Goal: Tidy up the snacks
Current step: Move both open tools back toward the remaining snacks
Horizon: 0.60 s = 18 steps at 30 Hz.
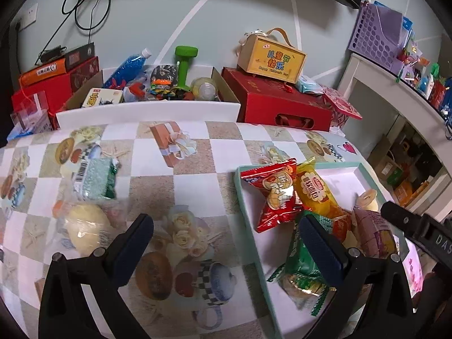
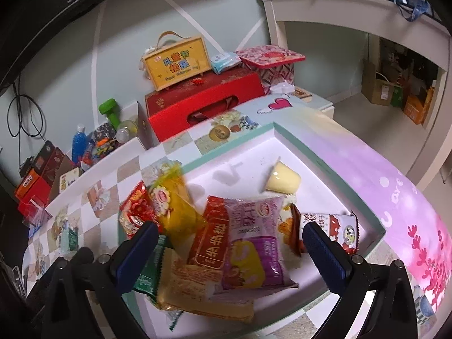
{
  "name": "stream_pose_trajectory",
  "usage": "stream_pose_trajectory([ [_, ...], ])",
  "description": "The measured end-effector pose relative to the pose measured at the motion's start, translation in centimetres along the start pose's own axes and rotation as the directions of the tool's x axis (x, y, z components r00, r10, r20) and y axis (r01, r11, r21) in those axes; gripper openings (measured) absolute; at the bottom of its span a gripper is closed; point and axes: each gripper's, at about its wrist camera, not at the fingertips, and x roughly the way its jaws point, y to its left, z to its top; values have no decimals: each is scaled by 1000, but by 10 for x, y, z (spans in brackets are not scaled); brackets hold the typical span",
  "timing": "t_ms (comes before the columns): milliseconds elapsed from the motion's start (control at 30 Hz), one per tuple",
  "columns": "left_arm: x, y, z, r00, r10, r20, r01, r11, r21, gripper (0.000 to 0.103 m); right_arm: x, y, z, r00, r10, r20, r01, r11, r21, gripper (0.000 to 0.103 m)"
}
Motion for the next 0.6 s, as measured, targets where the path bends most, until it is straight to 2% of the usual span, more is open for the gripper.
stream_pose_trajectory([
  [200, -10, 18, 3, 999, 50, -14, -50, 999, 1, 103, -1, 25, -2, 998, 61, -3, -61, 997, -57, 103],
  [467, -24, 66, 4, 993, 117, -26, -119, 990, -76, 103, 0, 66, -12, 989, 143, -25, -145, 981, -131, 103],
  [600, -32, 97, 1, 986, 166, -34, -169, 976, -137, 103, 2, 83, -17, 985, 169, -40, -173, 973, -155, 103],
])
